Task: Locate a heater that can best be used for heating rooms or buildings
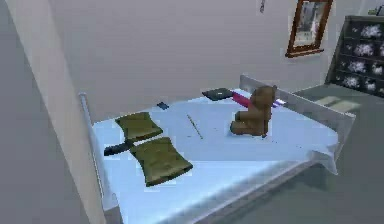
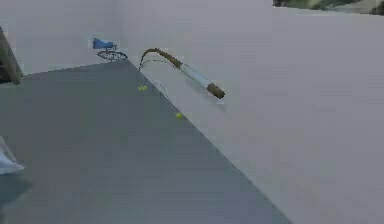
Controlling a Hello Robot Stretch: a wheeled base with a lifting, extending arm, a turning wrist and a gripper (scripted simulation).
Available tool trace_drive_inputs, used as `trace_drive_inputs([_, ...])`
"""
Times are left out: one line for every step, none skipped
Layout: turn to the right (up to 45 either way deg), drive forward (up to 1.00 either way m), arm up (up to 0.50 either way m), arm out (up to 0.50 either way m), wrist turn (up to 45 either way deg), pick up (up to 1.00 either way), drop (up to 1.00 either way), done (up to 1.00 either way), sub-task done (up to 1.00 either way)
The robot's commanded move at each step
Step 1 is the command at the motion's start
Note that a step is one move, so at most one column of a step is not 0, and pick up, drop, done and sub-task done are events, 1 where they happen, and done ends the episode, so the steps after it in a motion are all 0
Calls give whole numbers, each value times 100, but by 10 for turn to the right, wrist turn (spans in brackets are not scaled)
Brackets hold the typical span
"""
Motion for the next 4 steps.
trace_drive_inputs([450, 0, 0, 0, 0, 0, 0, 0, 0])
trace_drive_inputs([450, 0, 0, 0, 0, 0, 0, 0, 0])
trace_drive_inputs([450, 0, 0, 0, 0, 0, 0, 0, 0])
trace_drive_inputs([330, 0, 0, 0, 0, 0, 0, 0, 0])
